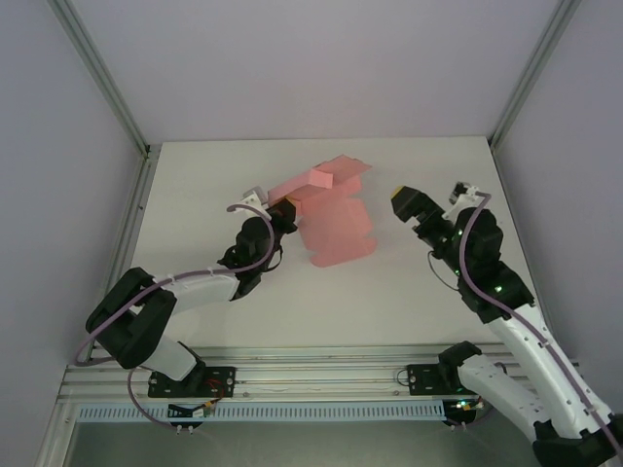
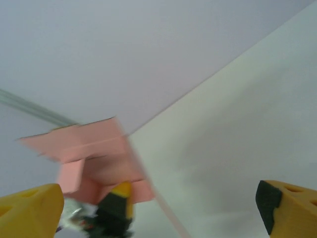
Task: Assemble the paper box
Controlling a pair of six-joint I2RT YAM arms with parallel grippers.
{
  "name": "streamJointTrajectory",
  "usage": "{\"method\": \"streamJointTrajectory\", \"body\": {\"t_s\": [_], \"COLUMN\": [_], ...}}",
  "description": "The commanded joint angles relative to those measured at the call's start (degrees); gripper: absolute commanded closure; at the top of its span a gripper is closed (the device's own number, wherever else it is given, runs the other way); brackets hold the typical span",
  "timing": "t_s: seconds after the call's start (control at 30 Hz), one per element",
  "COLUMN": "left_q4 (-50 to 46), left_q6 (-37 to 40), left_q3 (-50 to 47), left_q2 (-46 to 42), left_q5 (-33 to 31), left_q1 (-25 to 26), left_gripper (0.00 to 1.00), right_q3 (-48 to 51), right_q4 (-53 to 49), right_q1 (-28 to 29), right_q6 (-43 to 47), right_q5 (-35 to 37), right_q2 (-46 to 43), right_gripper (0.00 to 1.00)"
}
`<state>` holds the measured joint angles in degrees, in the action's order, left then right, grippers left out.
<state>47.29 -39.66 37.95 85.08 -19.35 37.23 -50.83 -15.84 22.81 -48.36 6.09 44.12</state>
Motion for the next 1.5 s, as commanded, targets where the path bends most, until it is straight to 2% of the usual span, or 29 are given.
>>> {"method": "streamJointTrajectory", "body": {"t_s": [0.0, 0.17, 0.43, 0.47, 0.6, 0.7, 1.13, 1.17, 1.47], "left_q4": [1.4, 2.2, 2.2, 2.1, 2.6, 2.7, 3.0, 3.1, 2.9], "left_q6": [0.4, 0.0, 0.0, 0.0, -0.1, -0.2, 0.2, 0.3, 0.6], "left_q3": [-0.5, -0.8, -0.5, -0.5, -0.3, 0.0, 1.3, 1.2, 1.8], "left_q2": [-2.5, -2.7, -2.2, -2.1, -1.4, -0.8, 2.6, 2.5, 2.7], "left_q5": [5.3, 7.2, 8.2, 8.0, 8.6, 8.7, 11.8, 11.6, 12.7], "left_q1": [-0.5, -0.5, -0.5, -0.5, -0.5, -0.5, -0.5, -0.5, -0.4], "left_gripper": [1.00, 1.00, 1.00, 1.00, 1.00, 1.00, 1.00, 1.00, 1.00], "right_q3": [0.7, 0.8, -0.9, -1.0, -1.1, -1.3, -2.8, -2.7, -3.7], "right_q4": [-4.4, 4.2, 16.9, 17.9, 21.2, 22.1, 25.1, 25.0, 19.0], "right_q1": [-5.7, -11.4, -11.3, -11.2, -11.2, -11.1, -10.0, -9.8, -5.9], "right_q6": [8.1, 11.5, 9.2, 9.0, 7.9, 6.9, 8.2, 8.4, 12.7], "right_q5": [-9.5, -28.3, -43.7, -45.2, -51.6, -55.0, -55.1, -54.8, -45.6], "right_q2": [2.5, 12.1, 22.0, 22.5, 24.9, 26.9, 30.6, 30.5, 31.5], "right_gripper": [0.00, 0.00, 0.01, 0.03, 0.22, 0.28, 0.39, 0.42, 0.47]}}
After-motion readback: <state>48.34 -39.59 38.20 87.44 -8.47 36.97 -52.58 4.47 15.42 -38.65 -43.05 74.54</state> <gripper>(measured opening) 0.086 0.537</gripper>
